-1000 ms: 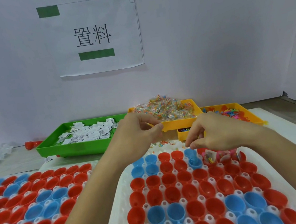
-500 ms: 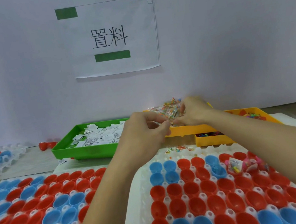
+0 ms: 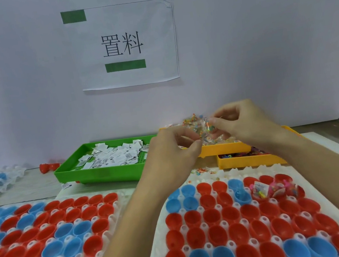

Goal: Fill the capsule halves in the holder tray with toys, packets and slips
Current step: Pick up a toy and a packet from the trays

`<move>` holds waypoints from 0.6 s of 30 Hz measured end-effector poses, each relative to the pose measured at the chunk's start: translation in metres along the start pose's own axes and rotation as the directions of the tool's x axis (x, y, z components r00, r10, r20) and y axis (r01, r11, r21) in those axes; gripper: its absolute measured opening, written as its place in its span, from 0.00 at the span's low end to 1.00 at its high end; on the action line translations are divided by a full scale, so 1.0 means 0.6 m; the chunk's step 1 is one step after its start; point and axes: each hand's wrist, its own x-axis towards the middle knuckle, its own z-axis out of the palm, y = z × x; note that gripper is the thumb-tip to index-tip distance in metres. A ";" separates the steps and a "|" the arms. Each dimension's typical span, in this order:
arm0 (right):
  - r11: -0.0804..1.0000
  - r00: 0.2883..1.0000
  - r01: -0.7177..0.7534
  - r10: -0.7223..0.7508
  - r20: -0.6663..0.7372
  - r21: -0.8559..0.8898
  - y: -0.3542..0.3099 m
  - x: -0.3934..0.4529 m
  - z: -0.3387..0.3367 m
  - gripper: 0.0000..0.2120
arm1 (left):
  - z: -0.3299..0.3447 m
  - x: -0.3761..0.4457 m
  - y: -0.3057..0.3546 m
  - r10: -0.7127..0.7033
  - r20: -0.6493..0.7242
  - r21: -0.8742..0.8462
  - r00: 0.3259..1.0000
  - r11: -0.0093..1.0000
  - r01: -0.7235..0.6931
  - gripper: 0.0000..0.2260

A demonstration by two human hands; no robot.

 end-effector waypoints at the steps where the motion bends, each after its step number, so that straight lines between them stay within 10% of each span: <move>1: 0.999 1.000 0.000 -0.001 0.013 0.034 -0.008 -0.021 -0.008 0.05 | 0.007 -0.002 0.005 0.013 -0.005 -0.016 1.000 1.000 -0.013 0.02; 18: 0.971 1.000 0.017 -0.020 0.010 0.238 -0.042 -0.094 -0.001 0.08 | 0.058 -0.020 0.026 0.135 -0.326 0.057 0.936 0.991 -0.123 0.05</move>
